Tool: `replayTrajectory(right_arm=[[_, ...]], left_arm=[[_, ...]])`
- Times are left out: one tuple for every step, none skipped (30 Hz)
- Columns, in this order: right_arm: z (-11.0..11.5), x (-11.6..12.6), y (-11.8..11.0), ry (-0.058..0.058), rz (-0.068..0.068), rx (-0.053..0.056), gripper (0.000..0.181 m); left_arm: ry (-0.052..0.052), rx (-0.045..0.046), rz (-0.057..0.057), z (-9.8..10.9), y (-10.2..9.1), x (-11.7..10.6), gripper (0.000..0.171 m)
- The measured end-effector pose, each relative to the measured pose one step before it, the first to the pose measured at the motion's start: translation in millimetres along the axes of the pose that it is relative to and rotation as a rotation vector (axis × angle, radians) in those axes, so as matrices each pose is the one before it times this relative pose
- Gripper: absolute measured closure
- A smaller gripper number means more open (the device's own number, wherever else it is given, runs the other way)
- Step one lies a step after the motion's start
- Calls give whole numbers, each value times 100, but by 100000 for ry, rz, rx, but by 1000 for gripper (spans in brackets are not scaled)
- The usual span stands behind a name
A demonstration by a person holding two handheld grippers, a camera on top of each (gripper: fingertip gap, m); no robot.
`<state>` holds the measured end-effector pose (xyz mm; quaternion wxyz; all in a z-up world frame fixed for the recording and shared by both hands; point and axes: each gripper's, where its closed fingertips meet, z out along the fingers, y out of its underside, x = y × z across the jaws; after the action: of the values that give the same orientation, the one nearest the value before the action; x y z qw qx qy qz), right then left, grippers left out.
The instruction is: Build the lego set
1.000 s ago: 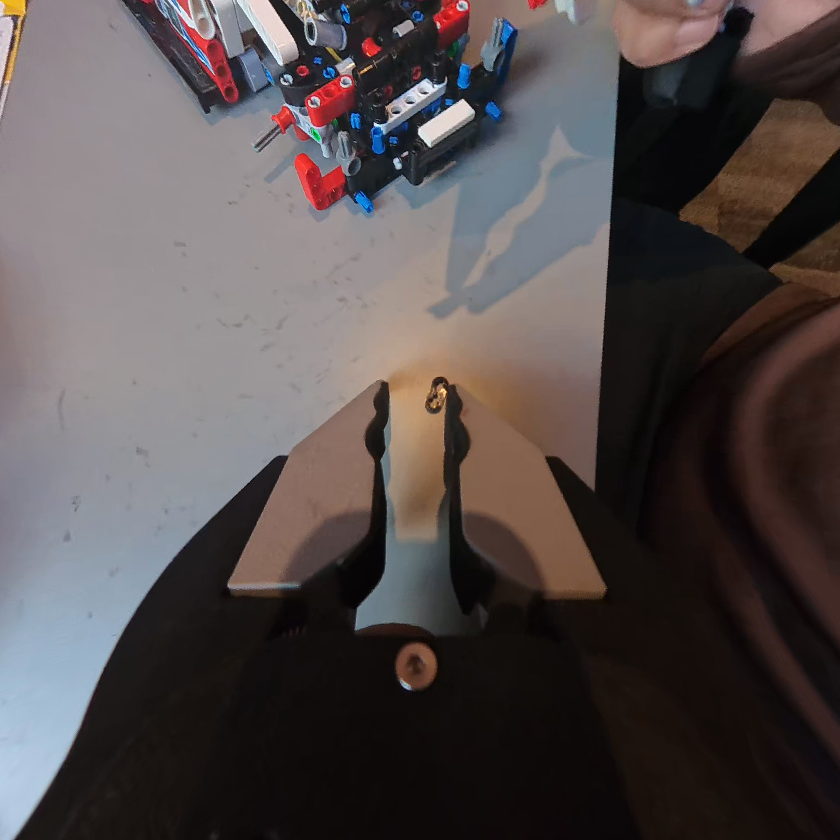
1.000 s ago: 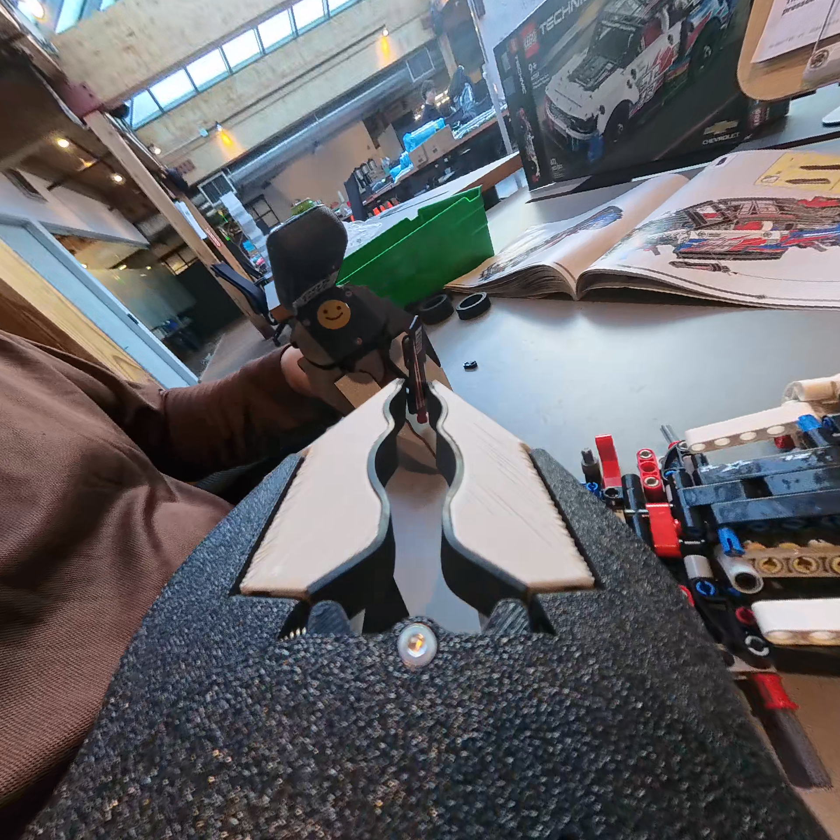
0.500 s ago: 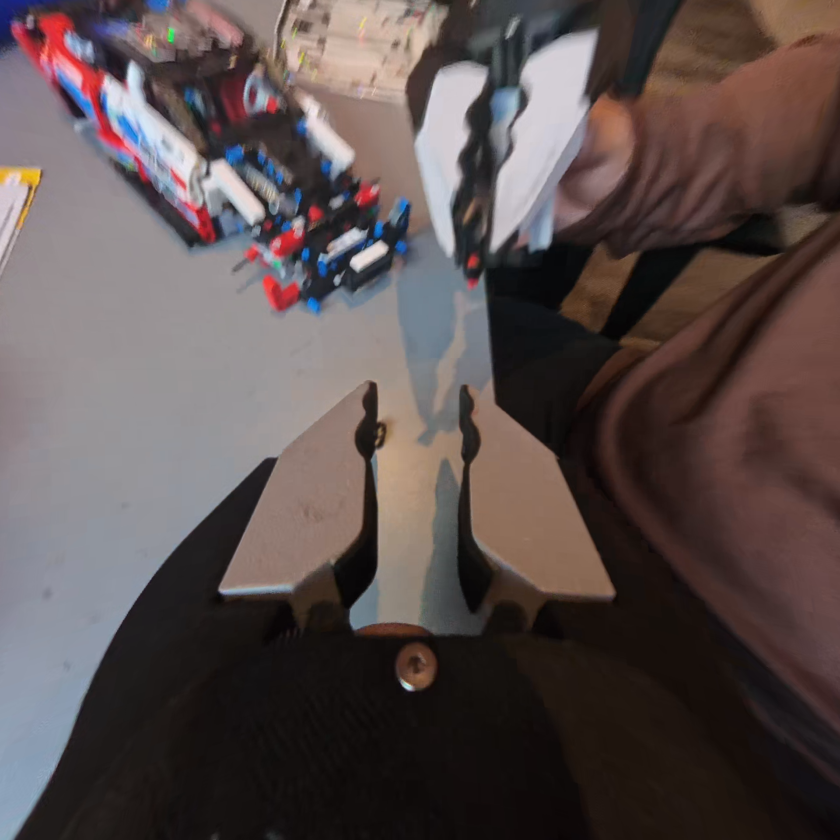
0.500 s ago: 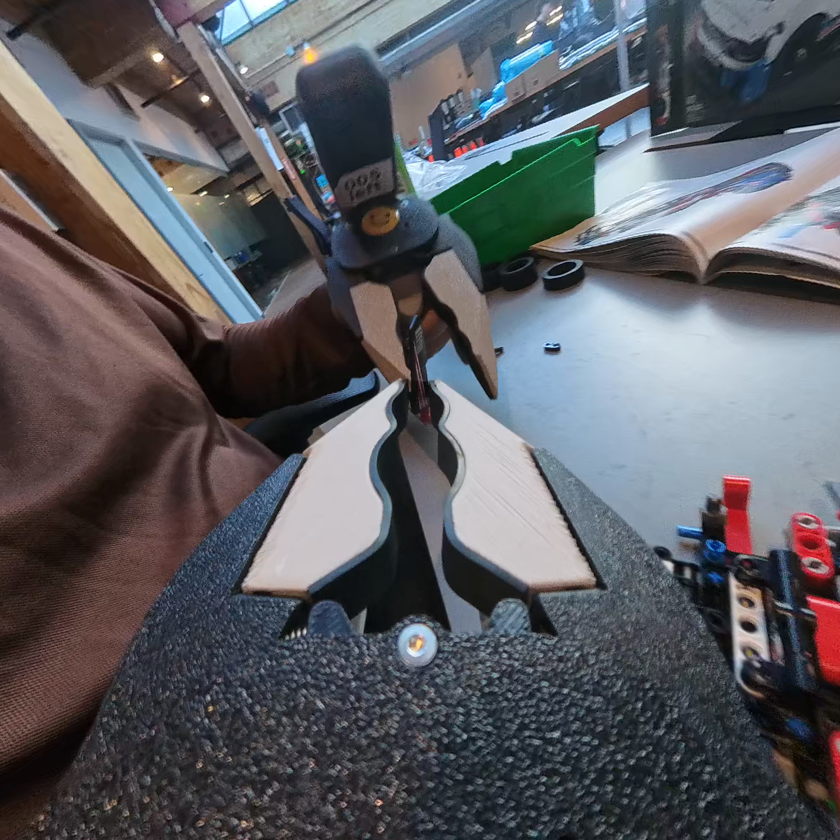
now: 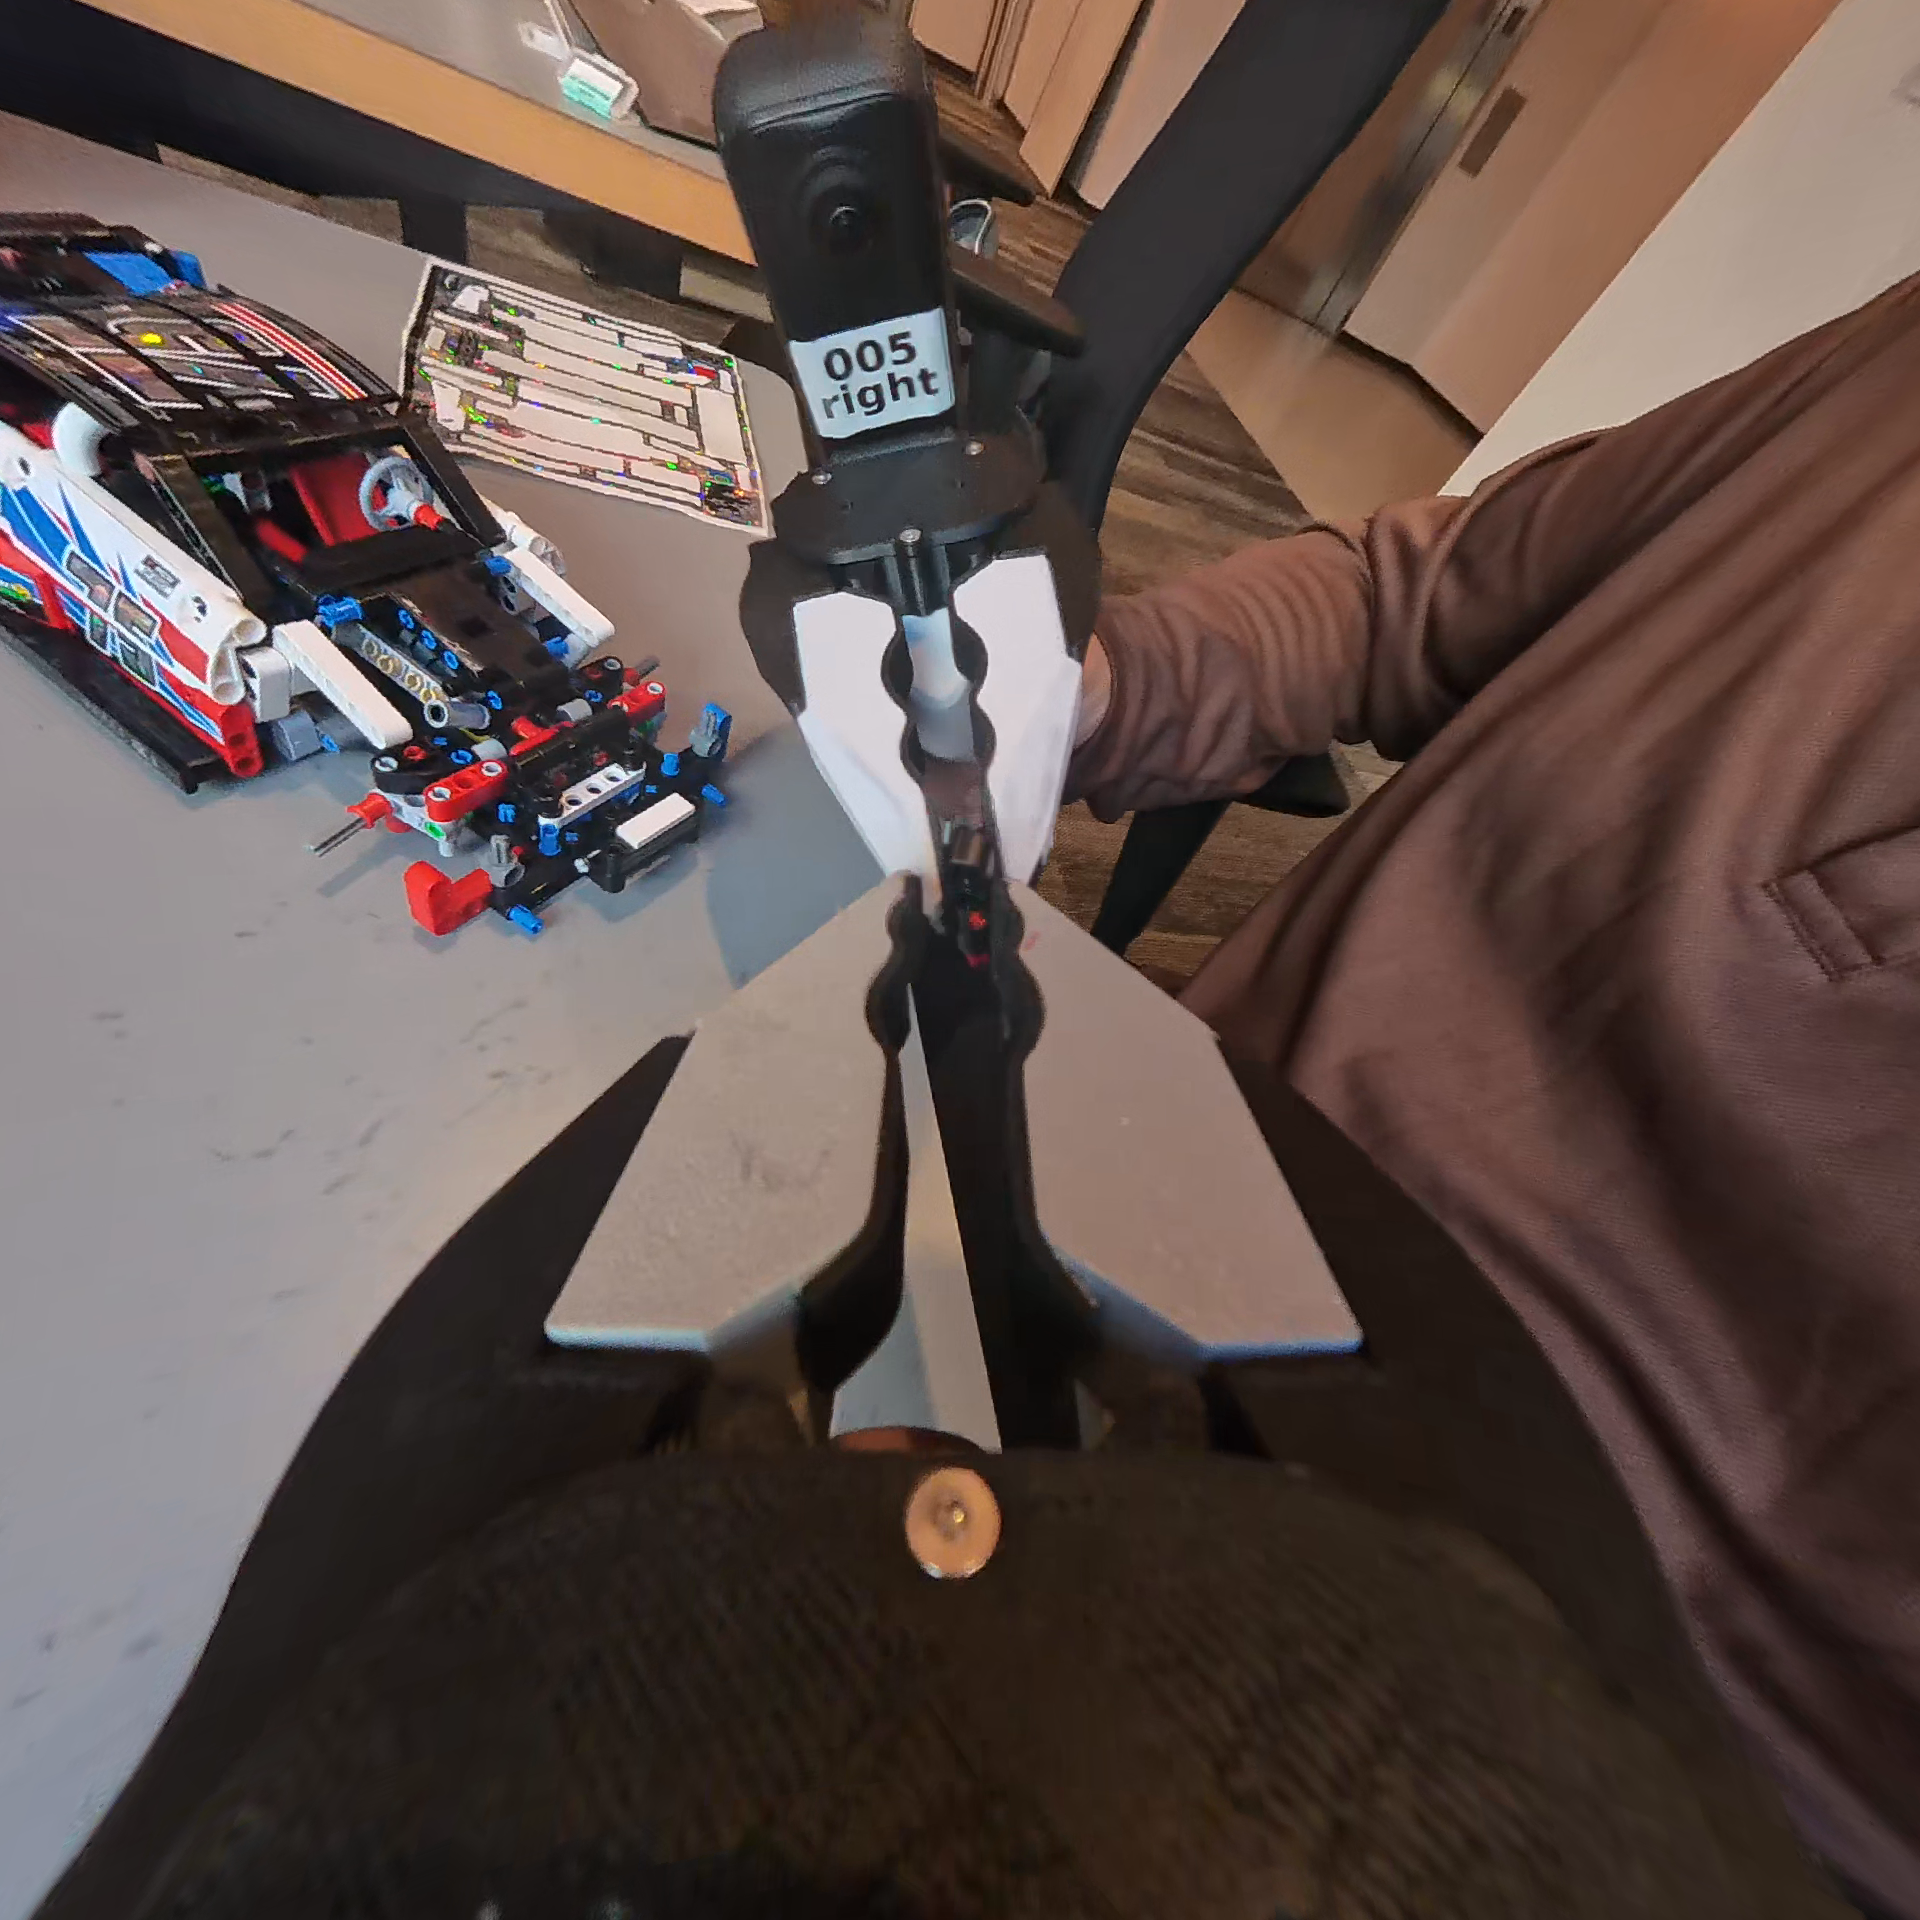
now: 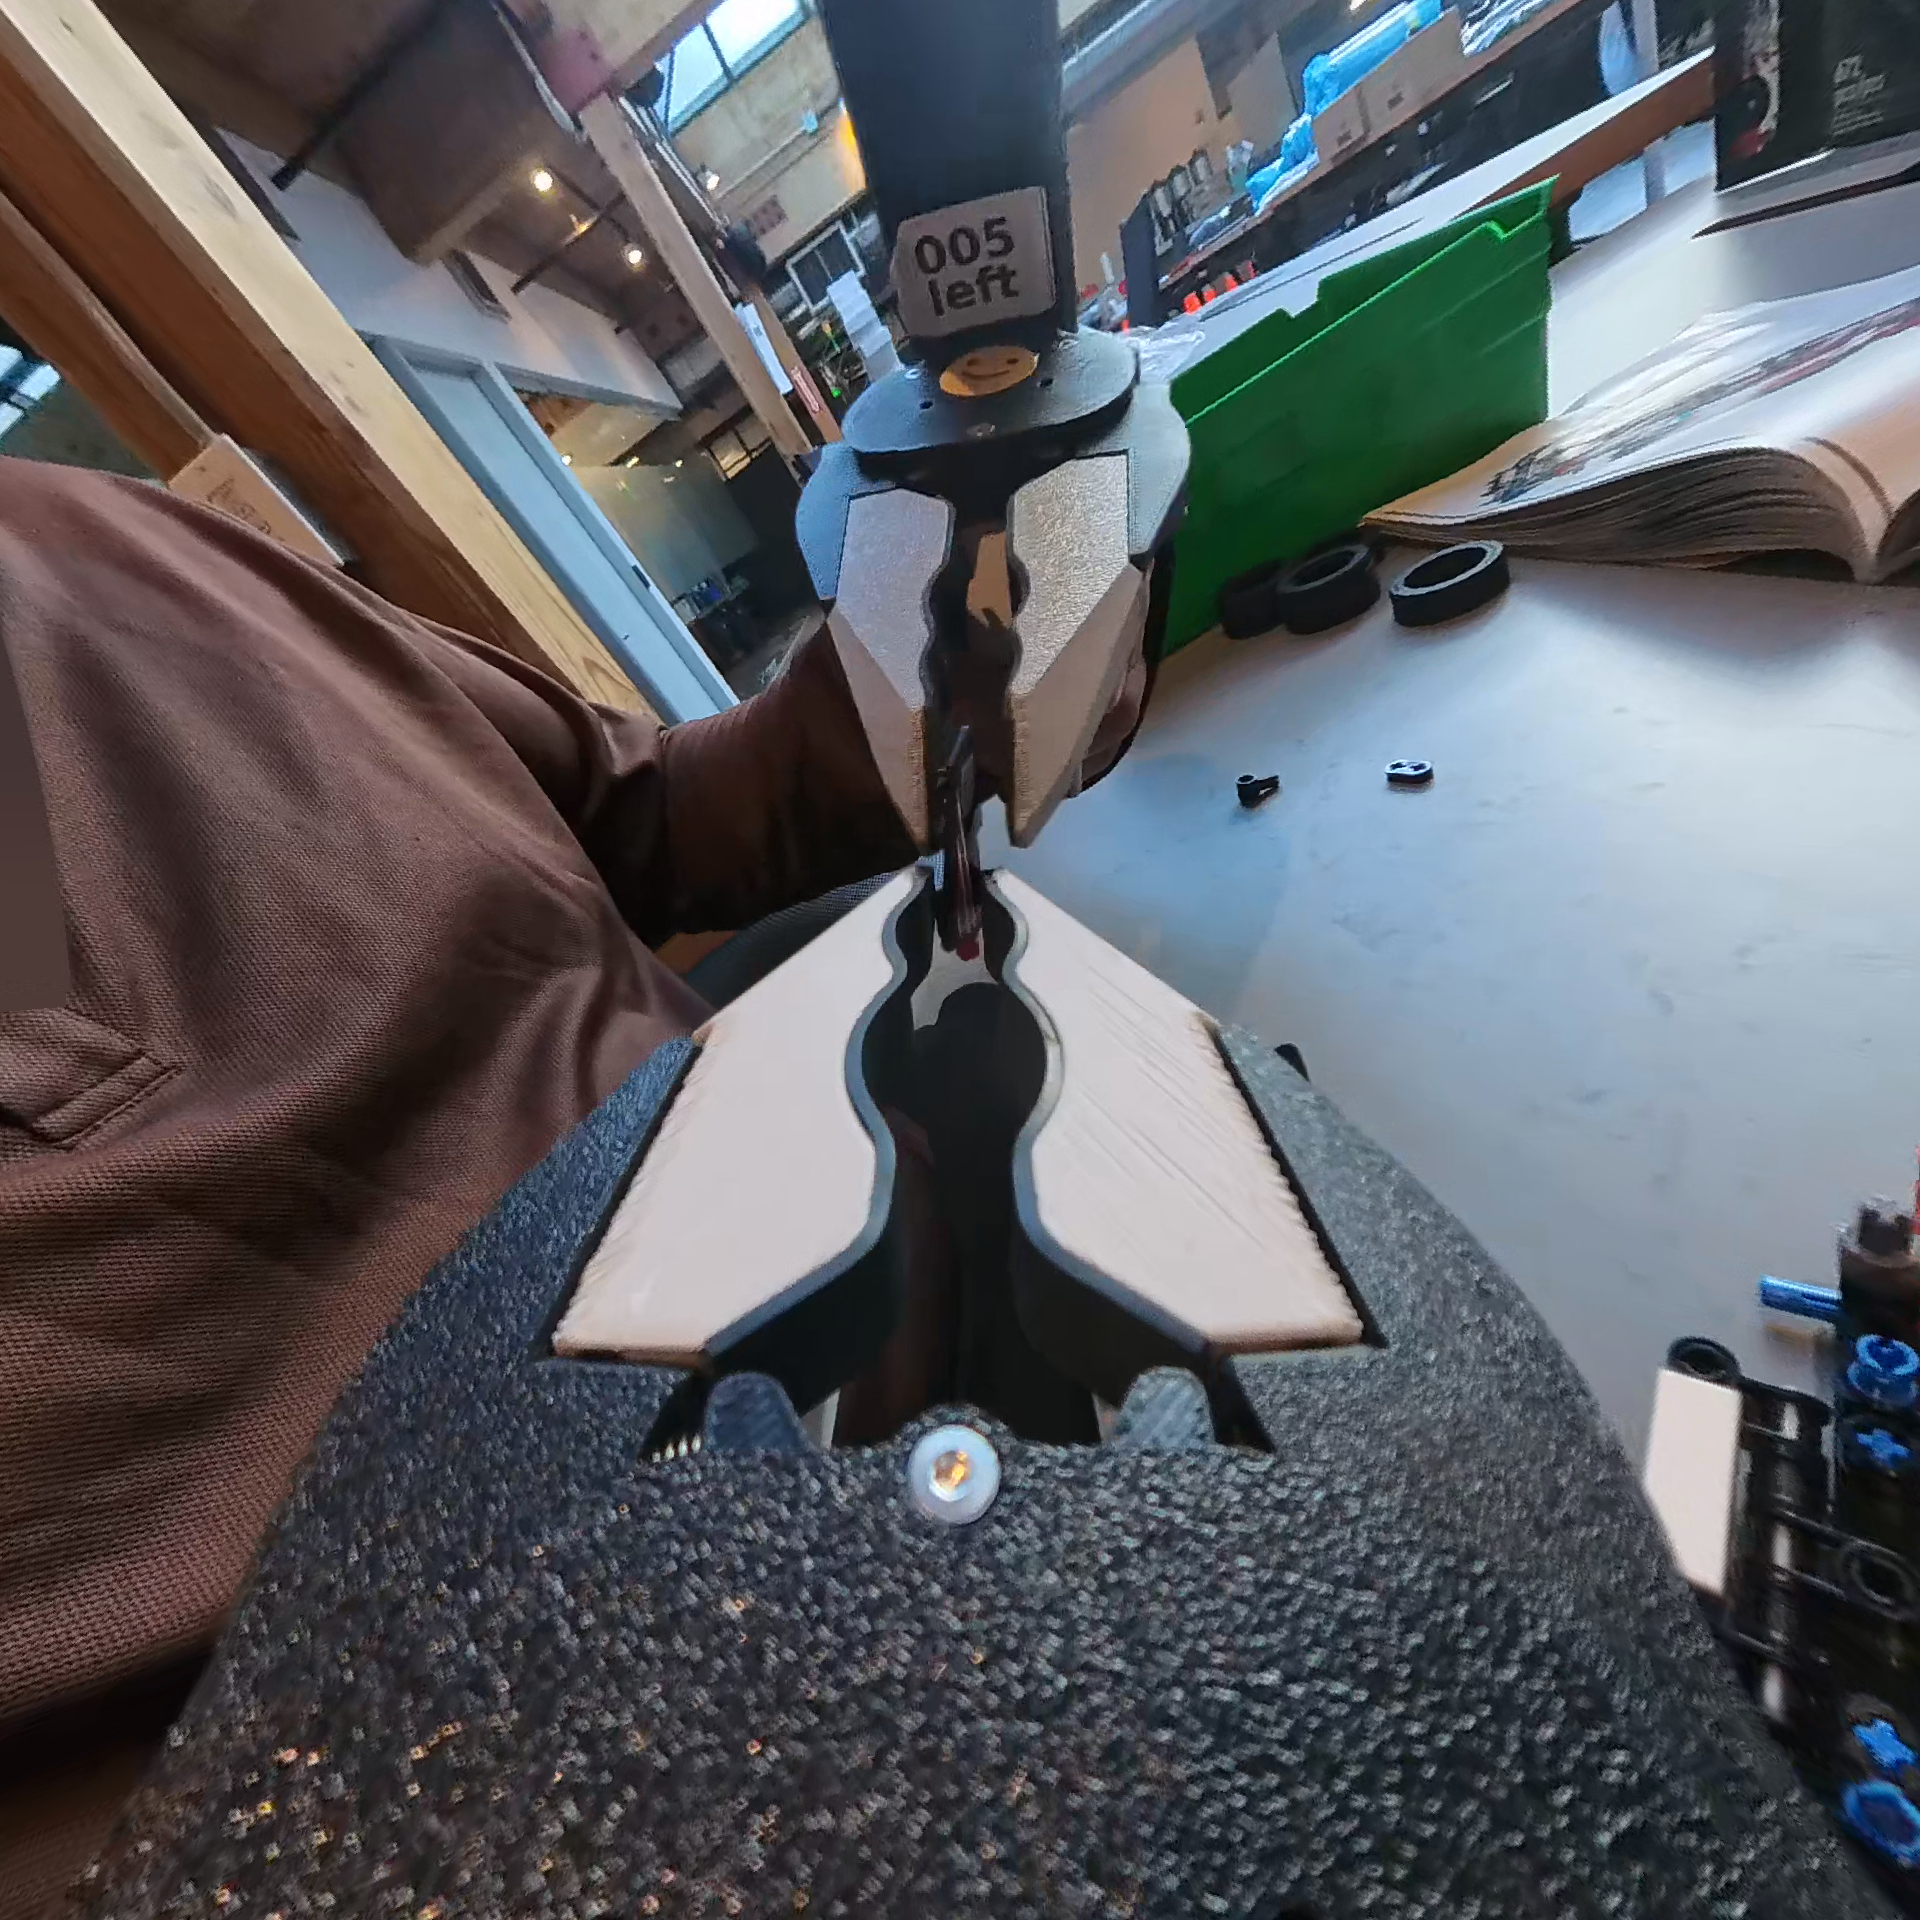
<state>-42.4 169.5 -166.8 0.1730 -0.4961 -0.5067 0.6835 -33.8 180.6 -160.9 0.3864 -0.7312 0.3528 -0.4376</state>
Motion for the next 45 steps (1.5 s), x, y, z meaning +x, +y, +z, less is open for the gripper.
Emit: replayTrajectory(right_arm=[[133,10,135,186,-179,-772,172],[87,44,105,462,-366,-661,172],[57,27,107,341,-453,-650,172],[56,63,97,523,-351,-746,172],[45,254,57,1622,-464,-588,172],[-13,465,2,2883,-698,-411,172],[-17,628,-7,3723,-748,-608,173],[4,683,-3,3891,-653,-1073,173],[44,569,-62,3442,-718,-971,173],[96,368,-62,2380,-1154,-896,173],[179,137,51,1221,-1192,-1469,176],[241,61,150,809,-1127,-2090,178],[273,106,178,1210,-1255,-2220,179],[271,138,165,1238,-1327,-2038,179],[230,130,108,846,-1129,-1682,179],[196,156,106,627,-689,-1565,179],[161,142,97,173,-175,-1347,179],[120,66,57,-502,12,-1027,179],[120,61,42,-510,54,-808,179],[145,59,33,-290,-140,-951,179],[165,82,66,92,-567,-1308,179],[208,117,128,573,-1037,-1708,180],[220,164,213,1017,-1235,-2073,180],[265,134,270,985,-1214,-2046,180],[238,53,195,729,-888,-1141,180],[175,13,115,612,-444,-294,180],[107,20,85,824,-319,-17,180],[73,30,81,912,-497,-16,180],[52,-9,83,644,-734,-112,180],[45,-39,87,447,-856,-430,180],[17,1,44,688,-1038,-232,180],[-25,-20,-19,454,-1008,386,180],[-49,-110,-84,-280,-715,788,180],[-51,-143,-127,-493,-473,1035,180],[-84,-94,-139,-80,-407,1077,180],[-57,-32,-87,357,-301,756,180],[-51,21,-39,648,-151,432,179],[-21,20,-21,579,72,300,180],[-11,-2,-5,187,152,232,180],[16,-16,22,-59,78,-56,180],[32,33,38,142,56,-205,180],[60,47,61,-13,189,-323,180],[77,44,82,-312,557,-639,180],[114,45,114,-488,770,-895,180],[79,78,71,-52,595,-585,180]], left_arm=[[676,78,-41,12,107,84,164],[689,19,-42,43,124,138,167],[-367,62,-15,46,90,3,167],[-615,-356,390,1,118,-37,167],[-1808,-763,9,-43,127,-248,167],[-2872,-930,-522,-71,118,-450,167],[-3243,-1057,-568,-78,151,-543,167],[-3394,-1501,-59,-90,206,-566,167],[-2908,-2059,938,-49,292,-447,167],[-1766,-1633,1041,-40,232,-229,167],[-1611,-566,572,-88,69,-193,167],[-816,-806,225,-73,111,-87,167],[-872,-933,-178,-24,162,-121,167],[-851,-574,-162,-8,145,-143,167],[-655,-200,45,1,167,-120,167],[-855,-165,-60,-21,201,-176,168],[-785,102,-259,-59,208,-193,168],[140,692,-443,-52,140,-66,168],[178,655,-438,-85,137,-98,168],[240,393,-434,-82,144,-100,167],[229,194,-183,-59,145,-97,167],[11,-398,429,-43,242,-138,167],[-291,-1171,865,9,360,-177,167],[-143,-1729,1330,42,456,-115,167],[461,-1905,2401,92,515,51,165],[119,-1360,2860,138,452,137,161],[-1139,-622,2811,180,365,13,160],[-1499,-72,2690,223,304,-29,160],[-956,299,2628,233,268,23,160],[-1094,1141,2432,167,126,-20,161],[-1105,1927,1716,89,2,-77,162],[224,2183,574,25,-76,42,161],[2032,1707,-13,-27,-62,221,160],[1703,1180,122,-62,-54,135,160],[250,1410,160,-48,-111,-84,160],[254,1197,146,-64,-171,-64,161],[-191,1686,566,-80,-243,-73,161],[-454,1533,620,-82,-190,-64,161],[-27,802,275,-54,-95,-12,162],[100,130,-277,-7,-16,-21,161],[-253,54,-674,17,-5,-132,161],[-396,219,-801,17,-40,-192,159],[560,525,-370,22,-106,-54,157],[893,1245,27,-24,-195,8,156],[379,1640,-272,-83,-230,-68,156]])
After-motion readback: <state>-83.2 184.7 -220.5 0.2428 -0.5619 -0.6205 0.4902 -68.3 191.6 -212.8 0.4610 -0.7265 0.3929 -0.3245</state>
